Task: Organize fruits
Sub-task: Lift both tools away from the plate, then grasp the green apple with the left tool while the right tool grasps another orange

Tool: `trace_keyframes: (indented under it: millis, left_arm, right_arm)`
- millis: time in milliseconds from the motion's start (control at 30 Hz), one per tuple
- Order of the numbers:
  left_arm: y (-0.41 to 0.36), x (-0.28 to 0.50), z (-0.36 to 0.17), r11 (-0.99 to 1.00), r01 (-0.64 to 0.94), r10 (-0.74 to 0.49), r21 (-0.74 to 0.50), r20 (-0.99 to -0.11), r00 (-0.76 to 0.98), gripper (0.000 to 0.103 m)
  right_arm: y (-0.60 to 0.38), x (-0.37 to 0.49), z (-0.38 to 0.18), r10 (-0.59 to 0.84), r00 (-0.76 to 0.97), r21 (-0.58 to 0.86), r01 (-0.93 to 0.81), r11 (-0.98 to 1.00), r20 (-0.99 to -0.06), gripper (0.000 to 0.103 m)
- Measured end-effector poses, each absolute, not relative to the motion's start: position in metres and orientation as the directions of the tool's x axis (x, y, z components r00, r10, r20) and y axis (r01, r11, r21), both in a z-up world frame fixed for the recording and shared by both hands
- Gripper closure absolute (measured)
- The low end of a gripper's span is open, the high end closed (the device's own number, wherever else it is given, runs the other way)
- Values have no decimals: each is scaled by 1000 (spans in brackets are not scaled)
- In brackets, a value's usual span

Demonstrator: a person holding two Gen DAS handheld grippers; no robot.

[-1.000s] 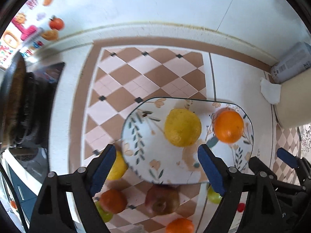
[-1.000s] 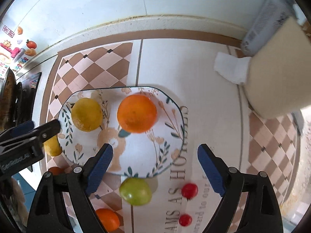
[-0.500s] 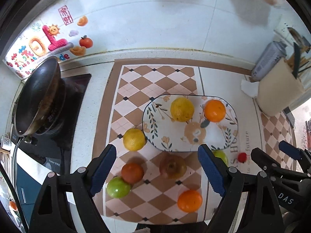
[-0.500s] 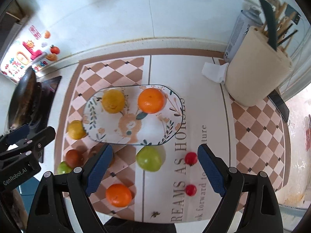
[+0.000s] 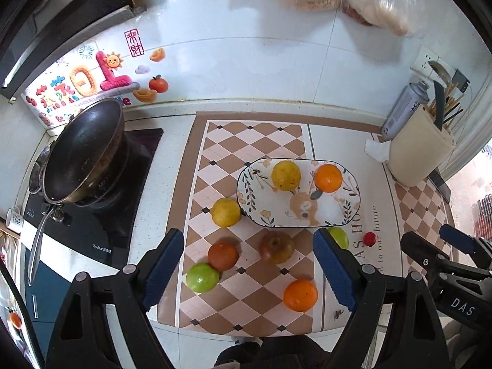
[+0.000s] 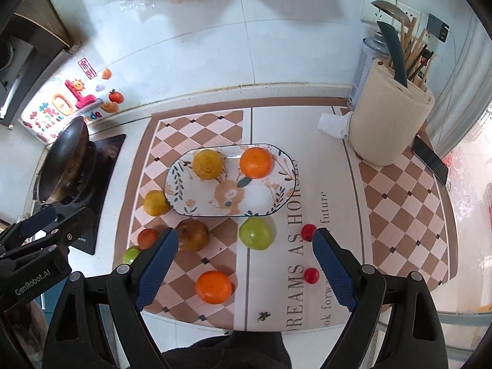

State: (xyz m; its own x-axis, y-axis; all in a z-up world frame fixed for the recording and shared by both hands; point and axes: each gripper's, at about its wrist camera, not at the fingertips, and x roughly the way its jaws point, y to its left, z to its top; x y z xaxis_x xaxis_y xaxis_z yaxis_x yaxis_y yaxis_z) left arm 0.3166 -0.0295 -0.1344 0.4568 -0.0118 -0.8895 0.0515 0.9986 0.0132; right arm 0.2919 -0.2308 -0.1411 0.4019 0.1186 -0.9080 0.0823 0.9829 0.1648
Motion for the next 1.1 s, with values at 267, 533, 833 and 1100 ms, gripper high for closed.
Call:
trace_keyframes:
  millis: [267,533,833,1100]
  left_arm:
    - [-21,311,-137,999,29,-1,14,-891,453,6]
    - [15,313,-202,992,-53,125,113,-934,335,1]
    - [65,311,-272,980,-152,150,129,-980,130,1]
    - [73,328,-329,984,-127,125,123,-992,9,1]
  right_arm:
    - [-226,285,-155,195,366,246,99,964,-910,12]
    - [-199,286,-276,317,79,324,112,939,-945,12]
    - [-162,287,-367,301,-106,297,51,954,-948,12]
    - [-142,283,-391,264,-147,268,-8,963,-953,35]
